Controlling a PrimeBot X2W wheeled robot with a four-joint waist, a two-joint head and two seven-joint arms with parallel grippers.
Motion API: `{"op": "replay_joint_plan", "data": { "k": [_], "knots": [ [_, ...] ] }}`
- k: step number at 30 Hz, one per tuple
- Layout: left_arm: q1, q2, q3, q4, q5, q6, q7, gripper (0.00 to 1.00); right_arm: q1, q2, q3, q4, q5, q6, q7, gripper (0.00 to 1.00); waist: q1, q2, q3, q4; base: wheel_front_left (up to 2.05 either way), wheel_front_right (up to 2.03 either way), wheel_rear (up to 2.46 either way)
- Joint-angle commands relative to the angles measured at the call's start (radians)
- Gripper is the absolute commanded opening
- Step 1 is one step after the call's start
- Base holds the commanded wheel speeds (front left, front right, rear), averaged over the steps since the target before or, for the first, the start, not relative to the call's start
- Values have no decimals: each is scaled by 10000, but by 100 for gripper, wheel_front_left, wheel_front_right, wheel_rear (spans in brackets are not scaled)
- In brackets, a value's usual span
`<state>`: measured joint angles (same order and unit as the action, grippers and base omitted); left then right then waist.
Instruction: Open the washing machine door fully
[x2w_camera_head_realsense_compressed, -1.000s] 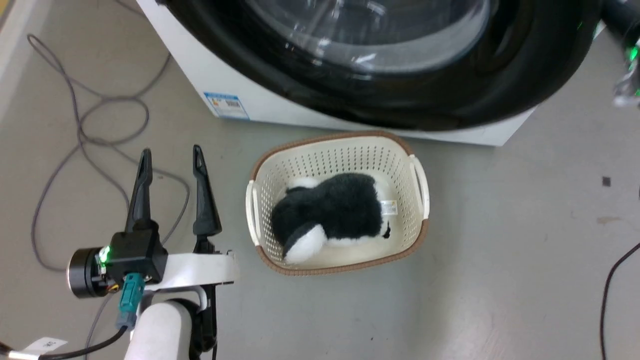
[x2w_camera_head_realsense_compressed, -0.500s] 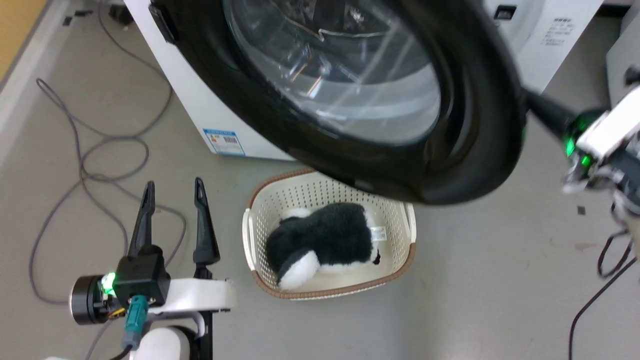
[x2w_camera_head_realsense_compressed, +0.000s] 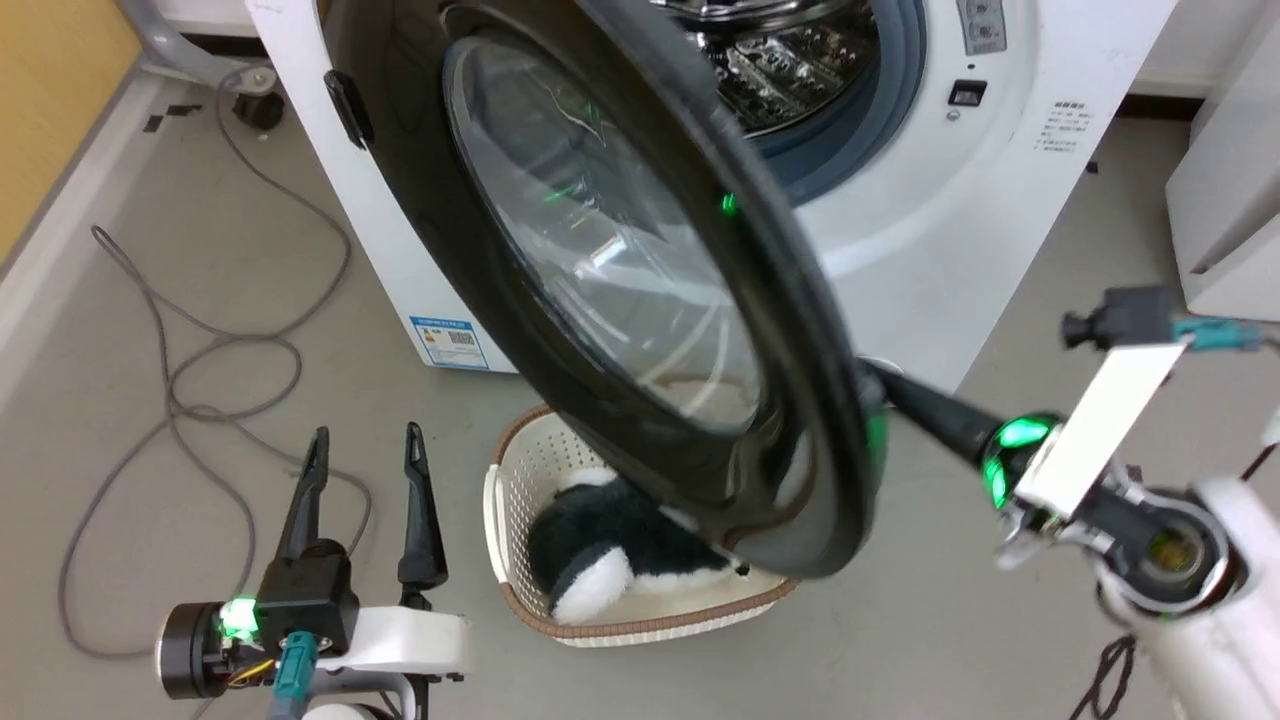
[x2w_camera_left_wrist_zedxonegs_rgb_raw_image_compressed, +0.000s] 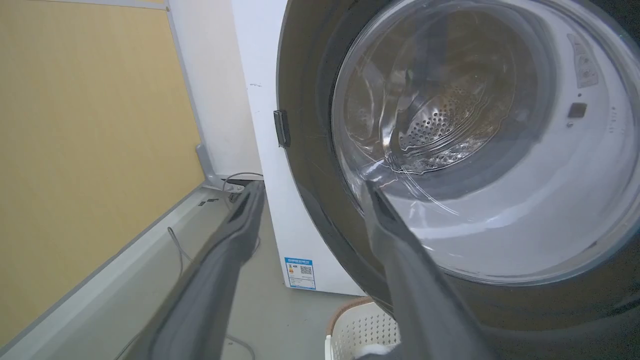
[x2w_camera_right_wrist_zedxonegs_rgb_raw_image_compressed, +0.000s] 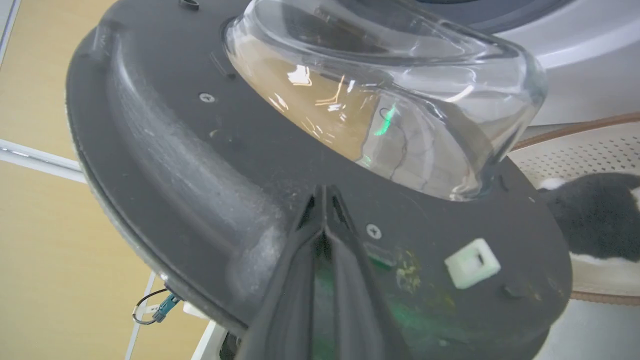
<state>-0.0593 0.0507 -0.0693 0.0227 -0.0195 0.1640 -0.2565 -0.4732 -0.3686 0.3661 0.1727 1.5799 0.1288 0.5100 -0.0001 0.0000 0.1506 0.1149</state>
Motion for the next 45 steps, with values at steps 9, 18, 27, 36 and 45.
{"op": "replay_joint_plan", "data": {
  "k": [9, 18, 27, 36, 45],
  "knots": [
    [273, 33, -121, 170, 47, -48, -53, 100, 1194, 497, 811, -1142, -36, 19, 314, 0, 1, 0, -295, 115, 0, 0, 0],
    [344, 26, -183, 316, 18, -83, -53, 100, 1973, 1151, 1634, -1692, -124, 19, 295, 0, 1, 0, -404, 183, 0, 0, 0],
    [440, 21, -188, 450, 4, -108, -53, 100, 2424, 1540, 2040, -1850, -398, 19, -88, 0, 1, 0, -527, 147, 0, 0, 0],
    [758, 32, -21, 505, -13, -102, -53, 100, 2522, 1101, 732, -2111, -2370, 19, -3730, 0, 1, 0, -1005, -124, 0, 0, 0],
    [1051, 98, 214, 441, -13, -86, -53, 100, 2699, 397, -172, -1549, -4899, 19, -7501, 0, 1, 0, -1410, -596, 0, 0, 0]
  ]
}}
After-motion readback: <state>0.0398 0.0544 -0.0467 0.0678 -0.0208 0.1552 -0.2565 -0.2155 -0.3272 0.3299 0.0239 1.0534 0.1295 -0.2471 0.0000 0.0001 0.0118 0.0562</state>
